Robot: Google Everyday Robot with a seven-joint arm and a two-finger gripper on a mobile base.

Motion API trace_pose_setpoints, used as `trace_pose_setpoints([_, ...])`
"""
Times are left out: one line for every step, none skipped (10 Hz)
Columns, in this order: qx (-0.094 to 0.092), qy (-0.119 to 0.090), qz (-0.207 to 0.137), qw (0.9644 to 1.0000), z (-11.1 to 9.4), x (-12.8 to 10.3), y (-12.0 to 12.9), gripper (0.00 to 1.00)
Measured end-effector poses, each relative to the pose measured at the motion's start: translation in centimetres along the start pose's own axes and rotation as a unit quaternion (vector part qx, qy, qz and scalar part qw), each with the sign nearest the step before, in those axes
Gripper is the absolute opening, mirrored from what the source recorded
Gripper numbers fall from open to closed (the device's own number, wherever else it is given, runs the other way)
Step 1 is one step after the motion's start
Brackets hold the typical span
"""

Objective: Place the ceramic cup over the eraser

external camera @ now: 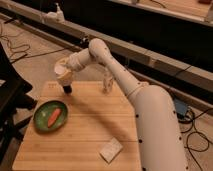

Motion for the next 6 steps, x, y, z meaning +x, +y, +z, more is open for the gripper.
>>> trace_pose_setpoints([-0.008, -0.004, 0.004, 0.9999, 1.5, 0.5, -0.3, 0.00])
trace_pose_setpoints([-0.011, -0.006, 0.006, 0.9999, 2.2, 0.7, -0.7, 0.00])
trace_pose_setpoints([-0.013, -0.007, 0.007, 0.9999, 2.8, 0.9, -1.1, 0.00])
trace_pose_setpoints([-0.013, -0.008, 0.008, 0.9998, 3.2, 1.0, -1.5, 0.00])
trace_pose_setpoints([-0.011, -0.009, 0.010, 0.9998, 3.6, 1.2, -2.1, 0.00])
trace_pose_setpoints([-0.008, -0.009, 0.012, 0.9998, 3.7, 1.4, -2.7, 0.00])
